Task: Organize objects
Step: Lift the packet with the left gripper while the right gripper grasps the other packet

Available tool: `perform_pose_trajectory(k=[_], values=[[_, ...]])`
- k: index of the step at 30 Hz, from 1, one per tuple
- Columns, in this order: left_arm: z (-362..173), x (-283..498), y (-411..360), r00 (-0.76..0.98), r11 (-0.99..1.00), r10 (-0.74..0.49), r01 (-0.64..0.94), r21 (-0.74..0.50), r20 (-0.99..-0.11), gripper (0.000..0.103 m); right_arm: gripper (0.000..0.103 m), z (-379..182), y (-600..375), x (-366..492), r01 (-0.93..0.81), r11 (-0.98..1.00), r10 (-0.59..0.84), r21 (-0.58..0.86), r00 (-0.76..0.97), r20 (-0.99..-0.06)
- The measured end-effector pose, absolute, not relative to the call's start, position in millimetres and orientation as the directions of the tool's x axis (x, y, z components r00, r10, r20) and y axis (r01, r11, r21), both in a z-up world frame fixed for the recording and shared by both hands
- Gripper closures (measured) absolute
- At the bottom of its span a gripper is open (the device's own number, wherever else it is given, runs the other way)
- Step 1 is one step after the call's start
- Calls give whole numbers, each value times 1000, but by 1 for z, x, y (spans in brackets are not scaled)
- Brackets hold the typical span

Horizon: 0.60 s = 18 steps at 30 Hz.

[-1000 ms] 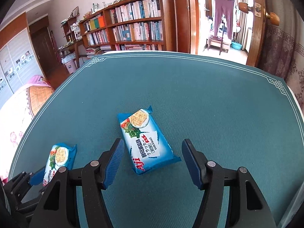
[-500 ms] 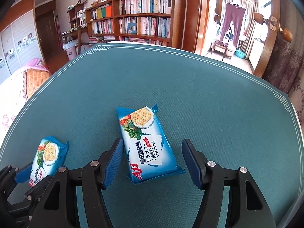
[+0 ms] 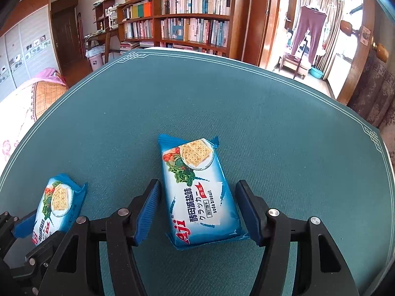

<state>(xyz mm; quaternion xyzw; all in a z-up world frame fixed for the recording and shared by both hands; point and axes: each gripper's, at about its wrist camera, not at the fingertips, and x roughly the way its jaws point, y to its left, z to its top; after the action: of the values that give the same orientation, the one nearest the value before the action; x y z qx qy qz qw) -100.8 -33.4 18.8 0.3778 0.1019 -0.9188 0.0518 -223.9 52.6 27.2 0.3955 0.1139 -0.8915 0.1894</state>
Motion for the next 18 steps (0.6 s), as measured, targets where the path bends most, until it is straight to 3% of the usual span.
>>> perform_pose_trajectory(k=[1,4,18], values=[[19,-101,-33,-709,-974,-17,171,-149,-705,60,53,27,52,-222,429,-902,-247,-57,-618,-747],[18,-101,-32,-710,-974,-11,166,-152,-704,60,58,28,54,-215,424,-904,-245,-55,-619,-746],[21,-97,-37,-713,-960,85,130,-250,-696,60,59,36,99,-149,313,-949,-237,33,-641,-730]])
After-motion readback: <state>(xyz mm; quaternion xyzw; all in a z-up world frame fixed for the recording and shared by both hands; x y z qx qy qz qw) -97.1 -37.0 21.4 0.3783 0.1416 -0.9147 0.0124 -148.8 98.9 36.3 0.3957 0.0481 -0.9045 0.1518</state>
